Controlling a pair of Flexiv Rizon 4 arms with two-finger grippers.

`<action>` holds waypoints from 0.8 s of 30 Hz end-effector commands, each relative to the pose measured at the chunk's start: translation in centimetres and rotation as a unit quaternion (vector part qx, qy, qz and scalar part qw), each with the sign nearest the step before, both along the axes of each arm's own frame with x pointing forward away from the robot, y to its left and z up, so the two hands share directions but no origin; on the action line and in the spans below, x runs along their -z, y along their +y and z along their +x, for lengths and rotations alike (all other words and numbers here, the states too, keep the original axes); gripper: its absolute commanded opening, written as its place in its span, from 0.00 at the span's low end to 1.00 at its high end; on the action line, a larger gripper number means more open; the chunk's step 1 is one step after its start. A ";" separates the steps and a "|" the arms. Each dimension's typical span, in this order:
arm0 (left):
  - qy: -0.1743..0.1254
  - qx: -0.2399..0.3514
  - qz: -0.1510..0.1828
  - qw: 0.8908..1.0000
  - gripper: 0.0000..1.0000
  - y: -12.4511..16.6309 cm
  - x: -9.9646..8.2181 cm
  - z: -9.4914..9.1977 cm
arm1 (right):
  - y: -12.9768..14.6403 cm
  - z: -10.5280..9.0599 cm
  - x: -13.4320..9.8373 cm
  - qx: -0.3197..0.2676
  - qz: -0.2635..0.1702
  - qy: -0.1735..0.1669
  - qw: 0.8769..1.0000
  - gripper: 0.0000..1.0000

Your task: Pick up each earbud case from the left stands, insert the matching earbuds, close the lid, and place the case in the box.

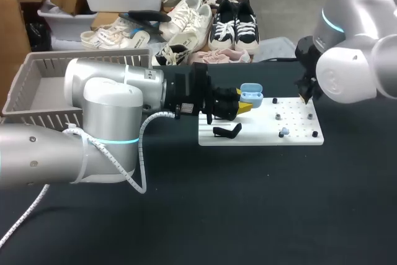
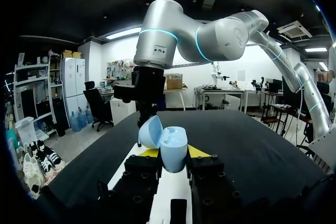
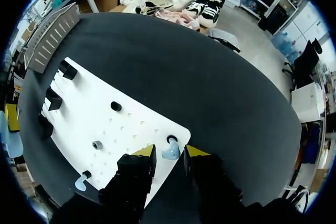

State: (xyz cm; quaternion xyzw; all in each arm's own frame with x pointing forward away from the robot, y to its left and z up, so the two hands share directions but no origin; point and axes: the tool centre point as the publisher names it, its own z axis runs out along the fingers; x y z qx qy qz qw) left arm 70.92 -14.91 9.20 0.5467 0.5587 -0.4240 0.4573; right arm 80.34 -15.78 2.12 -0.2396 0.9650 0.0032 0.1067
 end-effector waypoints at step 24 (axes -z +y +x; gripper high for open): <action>-0.001 -0.003 -0.001 1.000 0.00 0.0 0.0 -0.2 | -0.1 -0.6 0.6 0.008 -0.006 0.009 1.000 0.01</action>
